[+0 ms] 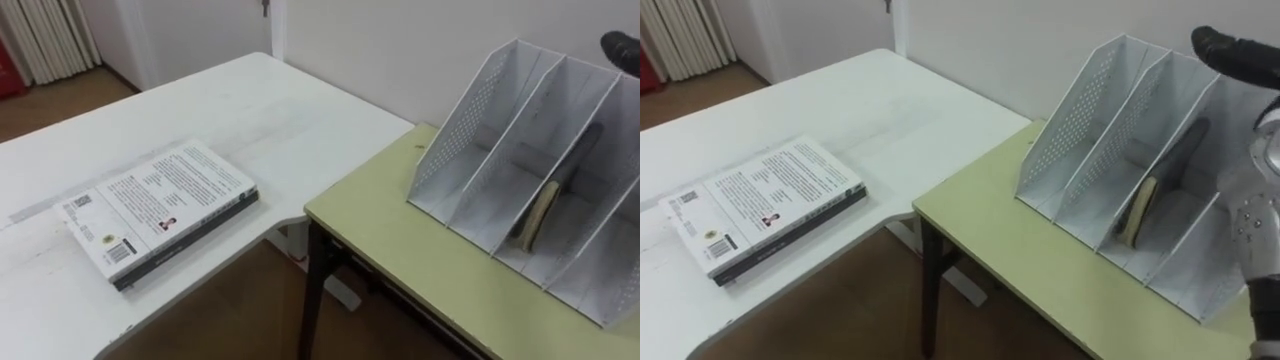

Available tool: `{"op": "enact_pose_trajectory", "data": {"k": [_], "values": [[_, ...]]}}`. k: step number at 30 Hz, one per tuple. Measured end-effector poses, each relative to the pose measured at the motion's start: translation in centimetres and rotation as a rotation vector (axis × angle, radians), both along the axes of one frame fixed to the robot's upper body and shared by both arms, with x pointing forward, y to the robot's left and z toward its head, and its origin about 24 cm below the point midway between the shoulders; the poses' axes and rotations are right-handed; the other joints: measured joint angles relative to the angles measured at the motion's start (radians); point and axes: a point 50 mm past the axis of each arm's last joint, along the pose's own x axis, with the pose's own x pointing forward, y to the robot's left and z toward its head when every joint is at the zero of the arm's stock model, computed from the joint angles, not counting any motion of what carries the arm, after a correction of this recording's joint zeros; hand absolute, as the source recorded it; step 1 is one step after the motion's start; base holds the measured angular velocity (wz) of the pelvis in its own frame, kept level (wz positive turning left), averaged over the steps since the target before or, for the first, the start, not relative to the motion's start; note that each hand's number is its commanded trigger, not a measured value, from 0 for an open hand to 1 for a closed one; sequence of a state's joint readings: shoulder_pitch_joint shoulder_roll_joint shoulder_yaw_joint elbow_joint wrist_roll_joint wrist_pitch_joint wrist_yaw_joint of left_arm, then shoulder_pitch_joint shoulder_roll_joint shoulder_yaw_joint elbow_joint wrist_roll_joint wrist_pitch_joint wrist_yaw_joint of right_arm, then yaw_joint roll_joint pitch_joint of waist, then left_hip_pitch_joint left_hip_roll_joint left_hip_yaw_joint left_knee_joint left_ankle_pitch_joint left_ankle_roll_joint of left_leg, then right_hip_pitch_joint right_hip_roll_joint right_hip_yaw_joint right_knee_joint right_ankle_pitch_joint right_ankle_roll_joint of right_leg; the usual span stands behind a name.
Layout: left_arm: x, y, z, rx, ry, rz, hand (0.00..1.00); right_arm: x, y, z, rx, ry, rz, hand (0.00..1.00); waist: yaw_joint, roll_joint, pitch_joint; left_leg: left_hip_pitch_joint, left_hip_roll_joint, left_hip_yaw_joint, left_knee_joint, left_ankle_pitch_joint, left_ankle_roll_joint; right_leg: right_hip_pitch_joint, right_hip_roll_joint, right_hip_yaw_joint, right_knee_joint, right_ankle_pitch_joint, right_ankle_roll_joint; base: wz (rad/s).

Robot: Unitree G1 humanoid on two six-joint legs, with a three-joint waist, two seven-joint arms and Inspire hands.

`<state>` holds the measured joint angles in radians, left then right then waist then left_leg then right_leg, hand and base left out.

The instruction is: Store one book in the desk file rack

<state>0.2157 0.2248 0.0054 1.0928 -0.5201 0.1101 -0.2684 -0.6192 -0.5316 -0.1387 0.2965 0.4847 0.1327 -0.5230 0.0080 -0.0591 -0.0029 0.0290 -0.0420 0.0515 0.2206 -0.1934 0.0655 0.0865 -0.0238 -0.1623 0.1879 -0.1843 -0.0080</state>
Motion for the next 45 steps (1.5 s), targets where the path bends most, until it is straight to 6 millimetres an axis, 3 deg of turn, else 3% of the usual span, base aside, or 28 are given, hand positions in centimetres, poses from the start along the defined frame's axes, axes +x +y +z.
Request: {"op": "enact_pose_trajectory", "data": {"k": [6,15,18,24,27,29,34,37,41,45], "values": [[0.2,0.0,0.0,0.006,-0.004,-0.018,0.0,-0.9,3.5,2.5,-0.148,-0.115,0.178,0.0,-0.001,0.001,0.0018,0.002,0.003,0.0,-0.001,0.0,0.0,0.001,0.001,0.002,0.001,0.001,-0.001,0.0],[0.2,0.1,0.0,-0.004,-0.01,-0.022,0.0,-2.6,7.2,-0.5,-0.289,-0.034,0.587,0.0,0.005,-0.001,0.0026,0.006,0.003,0.003,-0.014,0.0,0.0,-0.002,0.0,0.006,0.002,0.001,-0.001,-0.02],[0.4,0.3,0.2,-0.016,-0.024,-0.022,0.0,-2.6,8.9,-1.2,-0.346,0.009,0.761,0.0,0.006,-0.006,-0.0005,-0.004,0.009,0.022,-0.014,0.0,-0.001,-0.021,0.005,0.024,0.012,0.002,-0.003,-0.16],[1.0,0.5,0.4,-0.054,-0.048,-0.059,0.0,-3.4,12.9,-3.3,-0.467,0.126,1.184,0.0,0.032,-0.021,0.0007,0.001,0.014,0.028,-0.015,0.0,-0.003,-0.017,0.007,0.023,0.014,0.002,-0.003,-0.02],[1.8,0.8,0.5,-0.06,-0.047,-0.09,0.0,-3.8,14.4,-5.6,-0.483,0.241,1.389,0.0,0.054,-0.027,0.0068,0.002,0.014,0.026,-0.013,0.0,-0.003,-0.014,0.007,0.022,0.014,0.002,-0.003,0.01],[2.4,0.9,0.6,-0.067,-0.043,-0.105,0.0,-4.4,14.6,-8.5,-0.444,0.371,1.515,0.0,0.079,-0.038,0.0107,0.0,0.013,0.019,-0.015,-0.001,-0.003,-0.013,0.007,0.021,0.013,0.002,-0.003,0.06],[3.0,0.7,0.5,-0.094,-0.046,-0.077,0.0,-7.1,13.0,-15.8,-0.33,0.692,1.588,0.0,0.111,-0.038,0.0129,-0.009,0.01,0.0,0.002,-0.005,-0.002,-0.005,0.007,0.021,0.0,0.004,-0.002,0.12],[3.2,0.3,0.4,-0.106,-0.049,-0.078,0.0,-9.1,11.2,-20.0,-0.234,0.895,1.554,0.0,0.133,-0.024,0.0174,-0.014,0.011,0.003,0.002,-0.005,-0.002,-0.008,0.007,0.021,0.002,0.005,-0.003,0.0],[3.1,-0.2,0.2,-0.111,-0.043,-0.078,0.0,-12.1,9.2,-24.9,-0.134,1.134,1.467,0.0,0.132,-0.002,0.0101,-0.02,0.012,0.005,0.002,-0.005,-0.002,-0.012,0.007,0.015,0.001,0.005,-0.004,0.0],[2.8,-0.7,0.1,-0.113,-0.04,-0.069,0.0,-15.0,8.6,-28.4,0.018,1.25,1.373,0.0,0.126,0.015,0.0029,-0.017,0.012,0.004,0.001,-0.005,-0.002,-0.008,0.007,0.01,0.0,0.005,-0.004,0.01]]}}
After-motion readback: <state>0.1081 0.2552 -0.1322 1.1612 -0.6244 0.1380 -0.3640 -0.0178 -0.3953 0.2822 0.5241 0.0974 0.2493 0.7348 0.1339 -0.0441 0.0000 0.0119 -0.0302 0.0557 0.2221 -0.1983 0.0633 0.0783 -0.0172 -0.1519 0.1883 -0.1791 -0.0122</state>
